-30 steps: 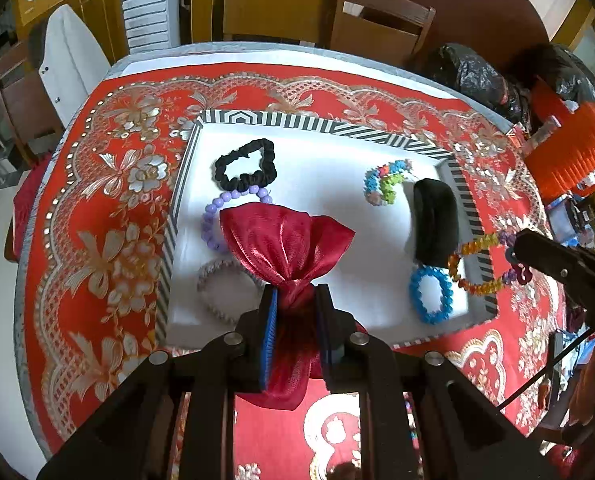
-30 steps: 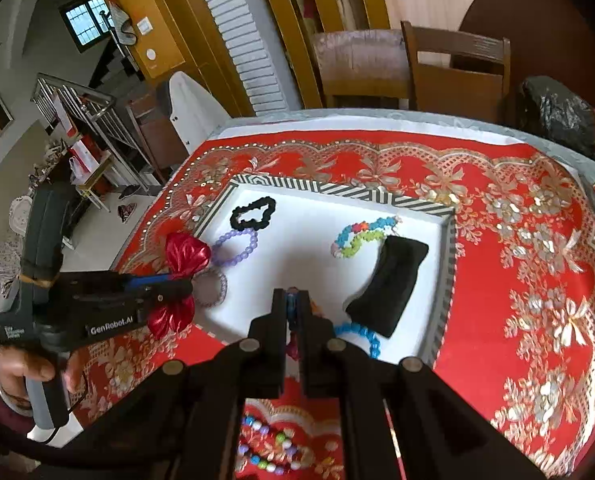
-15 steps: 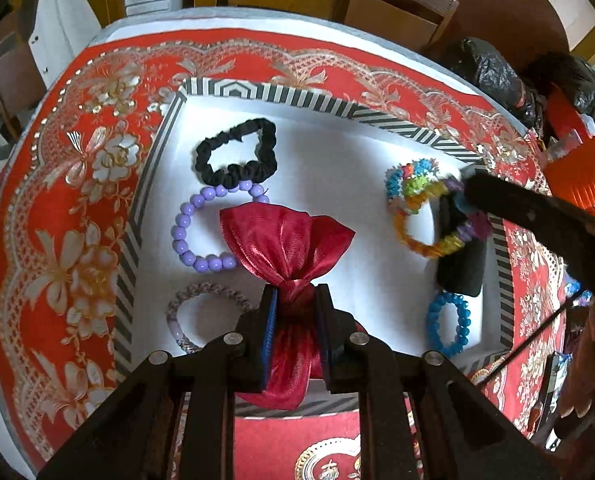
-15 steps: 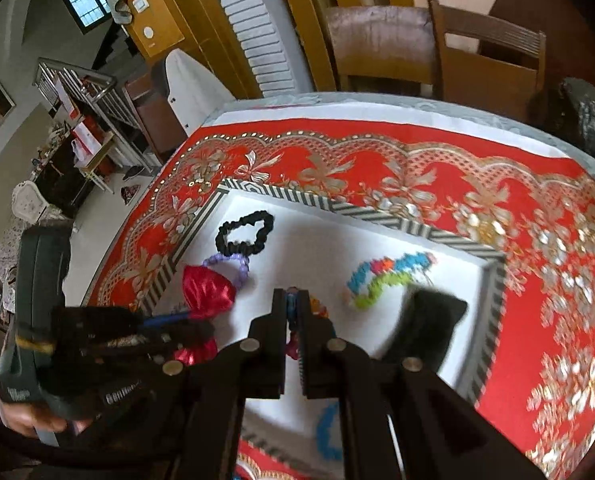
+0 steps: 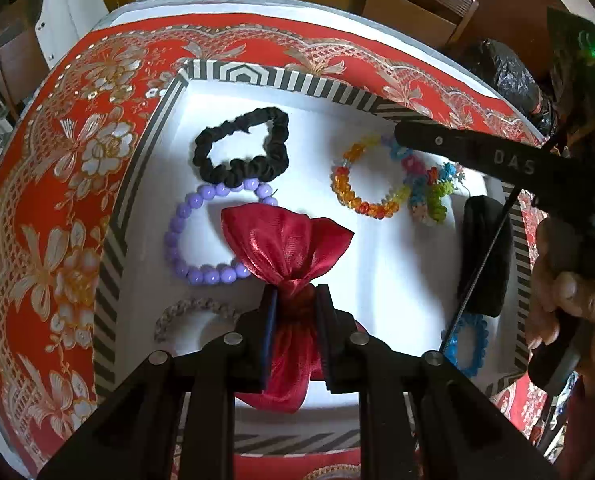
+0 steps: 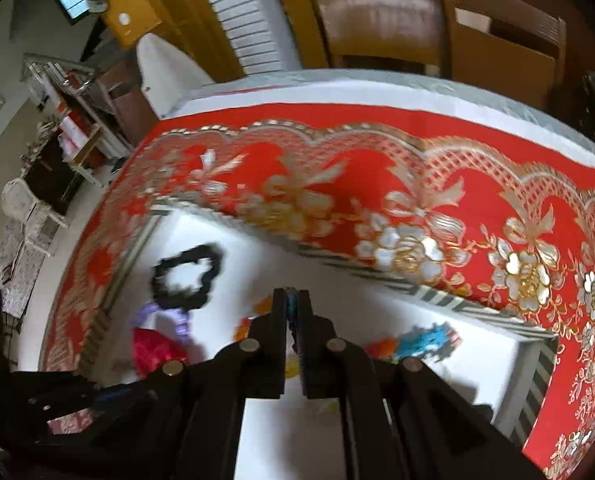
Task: Organize jewelry
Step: 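Lower the red bow and amber bracelet into the tray and open both tools, then lift both tools out of the tray back toward the pile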
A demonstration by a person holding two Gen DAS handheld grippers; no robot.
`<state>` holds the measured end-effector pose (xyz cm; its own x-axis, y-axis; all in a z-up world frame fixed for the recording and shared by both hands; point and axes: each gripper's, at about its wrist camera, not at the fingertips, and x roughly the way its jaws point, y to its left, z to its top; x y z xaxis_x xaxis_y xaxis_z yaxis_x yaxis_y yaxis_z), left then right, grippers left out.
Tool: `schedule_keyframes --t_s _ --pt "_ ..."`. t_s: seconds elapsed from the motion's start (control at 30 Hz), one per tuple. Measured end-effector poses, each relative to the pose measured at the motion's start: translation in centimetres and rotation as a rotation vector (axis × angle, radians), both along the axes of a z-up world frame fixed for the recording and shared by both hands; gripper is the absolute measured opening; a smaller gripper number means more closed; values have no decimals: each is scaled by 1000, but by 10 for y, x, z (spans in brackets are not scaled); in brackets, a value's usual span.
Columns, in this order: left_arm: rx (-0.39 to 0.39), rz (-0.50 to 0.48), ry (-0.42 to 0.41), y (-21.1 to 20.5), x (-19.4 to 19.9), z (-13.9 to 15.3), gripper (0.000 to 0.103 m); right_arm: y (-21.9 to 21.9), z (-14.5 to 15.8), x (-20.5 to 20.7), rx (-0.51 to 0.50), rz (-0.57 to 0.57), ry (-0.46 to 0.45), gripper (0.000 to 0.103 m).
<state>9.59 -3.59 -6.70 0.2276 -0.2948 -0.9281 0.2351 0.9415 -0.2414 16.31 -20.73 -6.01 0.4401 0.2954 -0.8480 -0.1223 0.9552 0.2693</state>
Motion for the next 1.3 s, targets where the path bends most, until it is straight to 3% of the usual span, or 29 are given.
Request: schedule_keyframes --t_s 0.13,0.27,0.33,0.43,0.93,1.3 --pt "8 -8 -14 -6 2 1 6 -7 -2 -3 14 -28 -12 19" --pt "9 -5 -26 -9 4 1 26 -15 4 -13 42 -58 -24 21" --pt "-1 4 -27 -8 3 2 33 -18 9 -21 44 -67 -32 32" --pt "-1 6 -35 -8 1 5 40 -20 21 -40 32 -65 -53 36" --pt "18 10 -168 10 -42 63 41 -33 80 -156 17 -128 -149 41" --pt "61 -69 -246 22 -112 84 41 -13 104 -245 -12 -163 -186 47"
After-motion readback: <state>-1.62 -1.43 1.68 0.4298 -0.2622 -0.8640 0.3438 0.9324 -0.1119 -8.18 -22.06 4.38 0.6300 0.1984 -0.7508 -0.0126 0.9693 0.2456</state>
